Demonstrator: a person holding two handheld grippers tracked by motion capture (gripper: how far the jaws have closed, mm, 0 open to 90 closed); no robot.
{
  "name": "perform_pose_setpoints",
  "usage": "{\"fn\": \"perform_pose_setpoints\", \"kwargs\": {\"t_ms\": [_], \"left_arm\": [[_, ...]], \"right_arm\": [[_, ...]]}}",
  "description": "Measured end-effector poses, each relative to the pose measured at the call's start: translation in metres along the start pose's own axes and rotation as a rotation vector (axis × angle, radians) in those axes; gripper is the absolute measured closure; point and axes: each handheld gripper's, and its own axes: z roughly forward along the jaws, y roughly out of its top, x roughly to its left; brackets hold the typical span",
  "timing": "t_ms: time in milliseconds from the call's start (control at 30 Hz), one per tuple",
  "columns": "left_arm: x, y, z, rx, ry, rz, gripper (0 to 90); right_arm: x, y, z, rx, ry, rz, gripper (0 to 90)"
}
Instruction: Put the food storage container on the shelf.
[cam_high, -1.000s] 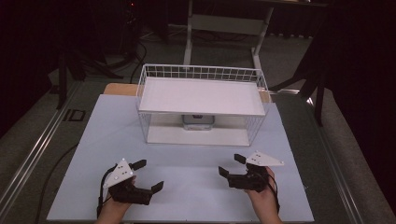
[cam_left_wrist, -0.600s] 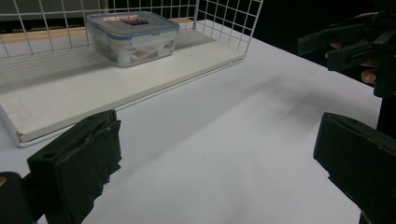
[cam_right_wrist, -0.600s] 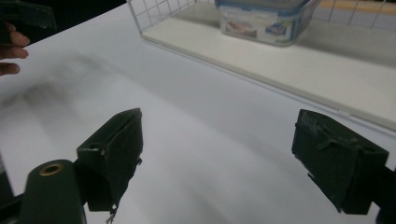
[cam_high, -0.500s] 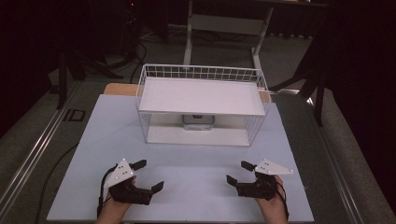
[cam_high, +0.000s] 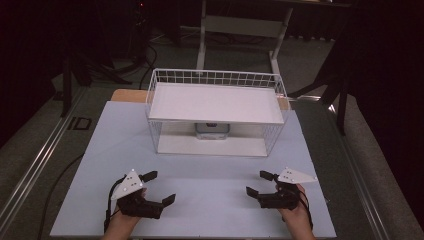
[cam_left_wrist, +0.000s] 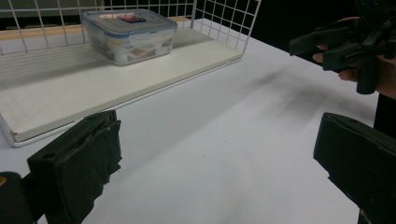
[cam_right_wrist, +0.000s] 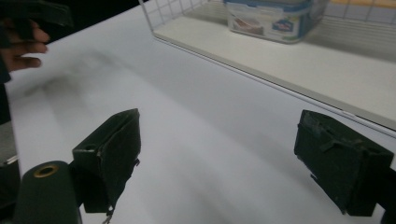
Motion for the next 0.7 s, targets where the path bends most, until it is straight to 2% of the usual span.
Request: {"fn": "perform_pose_setpoints", "kwargs": {"t_ms": [267, 500, 700], "left_arm": [[0.0025, -0.0012, -0.0008, -0.002, 0.002, -0.016, 1.7], [0.0024, -0.0014, 0.0000, -0.002, -0.007, -0.013, 1.7], [0.0013, -0.0019, 0.0009, 0.002, -0.013, -0.014, 1.7]], "right_arm": [[-0.0031, -0.0013, 0.0025, 0.005, -0.004, 0.006, 14.7], [-0.0055, -0.0011, 0.0012, -0.035, 0.012, 0.008, 14.9], [-0.0086, -0.0016, 0.0009, -0.042, 0.024, 0.027, 15.0]]}}
